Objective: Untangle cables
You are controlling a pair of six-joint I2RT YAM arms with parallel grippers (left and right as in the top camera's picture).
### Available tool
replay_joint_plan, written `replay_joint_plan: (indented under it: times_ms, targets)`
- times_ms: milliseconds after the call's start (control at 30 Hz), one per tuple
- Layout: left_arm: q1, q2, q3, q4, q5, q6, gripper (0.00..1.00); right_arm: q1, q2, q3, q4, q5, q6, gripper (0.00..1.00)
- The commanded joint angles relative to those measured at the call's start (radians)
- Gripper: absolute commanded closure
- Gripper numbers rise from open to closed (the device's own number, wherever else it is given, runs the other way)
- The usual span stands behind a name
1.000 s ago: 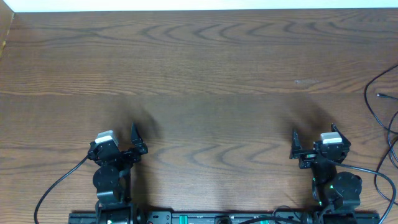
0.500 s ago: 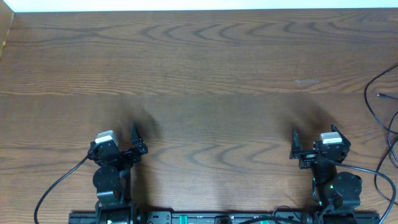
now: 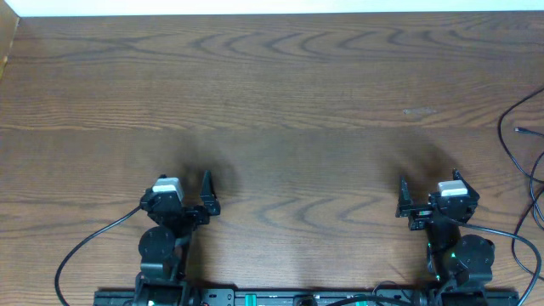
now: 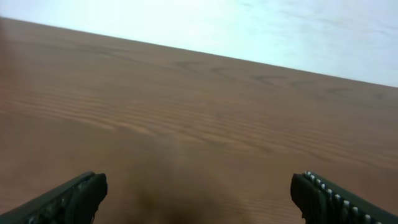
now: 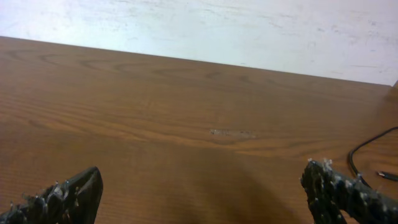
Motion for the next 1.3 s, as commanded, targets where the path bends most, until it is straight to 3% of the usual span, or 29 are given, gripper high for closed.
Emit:
replay_joint_plan:
  times_ms: [0,200,367,1267]
  targets:
    - [-0.008,-0.029,-0.013,-0.046,0.032,0.048,0.01,0.009,-0.005,-0.002,-0.005,0.011,-0.014,0.01]
    - [-0.008,-0.057,-0.013,-0.046,0.032,0.25,0.01,0.009,-0.005,-0.002,-0.005,0.011,-0.014,0.01]
    - [-0.007,-0.061,-0.013,-0.046,0.029,0.348,0.01,0.009,-0.005,-0.002,-0.005,0.011,-0.014,0.01]
    - [0.017,-0.115,-0.013,-0.045,0.029,0.333,0.0,0.009,-0.005,-0.002,-0.005,0.011,-0.014,0.01]
